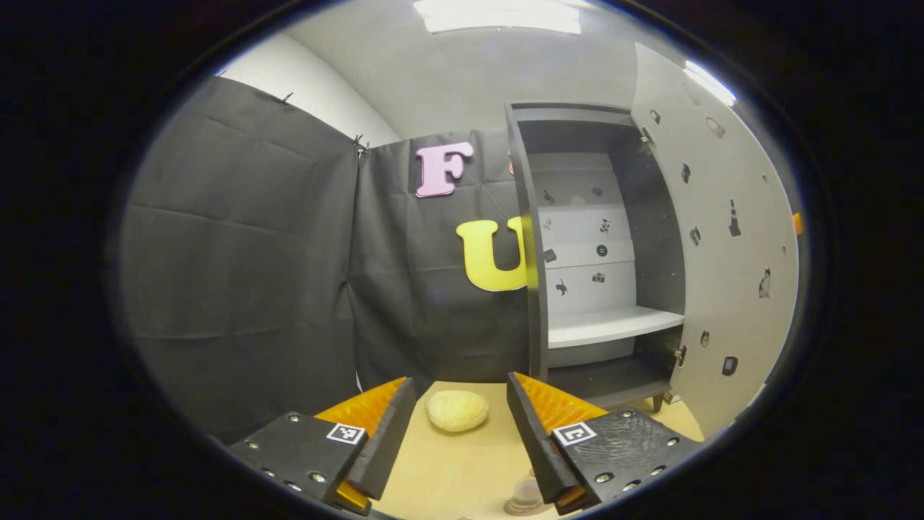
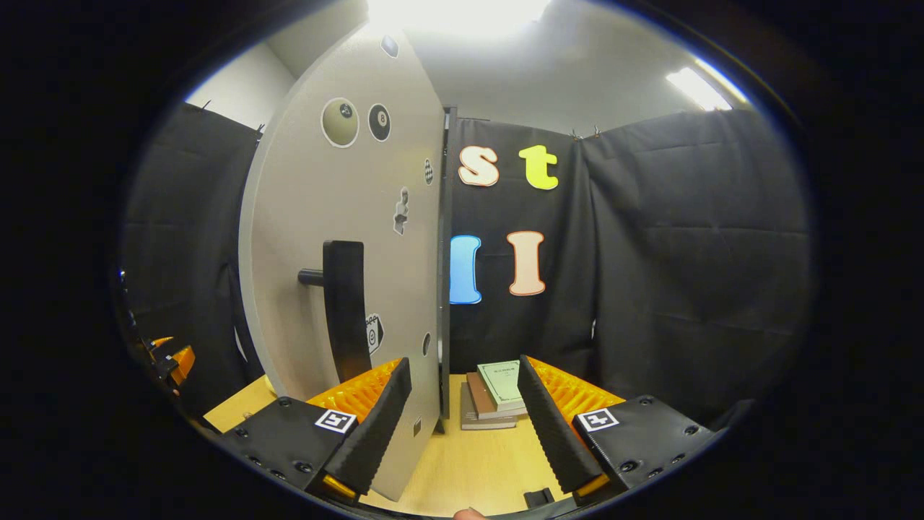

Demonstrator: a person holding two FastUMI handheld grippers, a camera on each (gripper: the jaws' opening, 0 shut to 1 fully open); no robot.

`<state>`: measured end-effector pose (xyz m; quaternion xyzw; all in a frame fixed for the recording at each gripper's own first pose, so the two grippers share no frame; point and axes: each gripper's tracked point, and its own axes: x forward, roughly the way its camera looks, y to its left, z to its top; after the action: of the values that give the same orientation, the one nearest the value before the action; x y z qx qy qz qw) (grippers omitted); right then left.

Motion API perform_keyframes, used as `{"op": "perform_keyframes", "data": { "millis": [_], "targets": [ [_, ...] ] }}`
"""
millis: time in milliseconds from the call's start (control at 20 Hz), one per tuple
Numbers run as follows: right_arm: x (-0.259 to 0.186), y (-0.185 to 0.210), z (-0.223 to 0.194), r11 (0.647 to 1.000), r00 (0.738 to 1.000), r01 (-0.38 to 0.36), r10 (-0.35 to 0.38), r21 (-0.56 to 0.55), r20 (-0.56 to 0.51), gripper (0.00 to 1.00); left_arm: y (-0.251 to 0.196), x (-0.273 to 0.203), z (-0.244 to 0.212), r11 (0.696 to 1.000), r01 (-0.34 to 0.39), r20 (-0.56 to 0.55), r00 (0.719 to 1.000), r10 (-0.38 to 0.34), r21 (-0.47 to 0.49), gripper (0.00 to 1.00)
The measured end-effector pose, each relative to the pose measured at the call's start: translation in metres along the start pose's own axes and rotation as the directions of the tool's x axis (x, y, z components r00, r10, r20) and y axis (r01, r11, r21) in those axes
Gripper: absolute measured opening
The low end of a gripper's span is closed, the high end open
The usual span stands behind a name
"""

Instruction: Open the cabinet door with the right hand, grasp the bottle in the cabinet with the left hand and place it on the coaster, then close the cabinet door with the right hand.

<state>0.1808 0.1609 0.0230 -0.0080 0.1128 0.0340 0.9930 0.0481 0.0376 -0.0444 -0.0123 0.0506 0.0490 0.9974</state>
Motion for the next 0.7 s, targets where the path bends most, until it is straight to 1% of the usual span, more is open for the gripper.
{"op": "perform_keyframes", "data": {
  "millis": [300, 350, 400, 500, 550, 600, 650, 700],
  "targets": [
    [0.006, 0.046, 0.004, 1.000, 1.000, -0.024, 0.024, -0.018, 0.001, 0.91, 0.030, 0.007, -0.006, 1.000, -0.006, -0.014, 1.000, 0.006, -0.010, 0.77],
    [0.008, 0.053, 0.006, 0.999, 1.000, -0.023, 0.023, -0.023, 0.007, 0.95, 0.035, 0.008, -0.006, 1.000, -0.008, -0.012, 1.000, 0.008, -0.009, 0.77],
    [0.010, 0.060, 0.008, 0.999, 1.000, -0.022, 0.022, -0.030, 0.012, 0.91, 0.040, 0.009, -0.006, 1.000, -0.008, -0.012, 1.000, 0.008, -0.009, 0.77],
    [0.014, 0.074, 0.008, 0.999, 1.000, -0.024, 0.025, -0.046, 0.014, 0.91, 0.050, 0.010, -0.006, 1.000, -0.013, -0.012, 1.000, 0.013, -0.004, 0.77],
    [0.017, 0.080, 0.009, 0.998, 0.999, -0.030, 0.031, -0.052, 0.016, 0.95, 0.053, 0.011, -0.008, 1.000, -0.017, -0.013, 1.000, 0.017, -0.001, 0.77],
    [0.021, 0.085, 0.010, 0.998, 0.999, -0.039, 0.040, -0.056, 0.018, 0.95, 0.057, 0.013, -0.010, 1.000, -0.022, -0.016, 1.000, 0.022, 0.001, 0.77],
    [0.024, 0.094, 0.009, 0.997, 0.998, -0.052, 0.053, -0.056, 0.019, 0.91, 0.065, 0.013, -0.013, 1.000, -0.026, -0.021, 0.999, 0.026, 0.001, 0.77],
    [0.028, 0.105, 0.008, 0.996, 0.997, -0.069, 0.070, -0.053, 0.018, 0.92, 0.071, 0.013, -0.013, 1.000, -0.028, -0.023, 0.999, 0.028, -0.003, 0.79]
  ]
}}
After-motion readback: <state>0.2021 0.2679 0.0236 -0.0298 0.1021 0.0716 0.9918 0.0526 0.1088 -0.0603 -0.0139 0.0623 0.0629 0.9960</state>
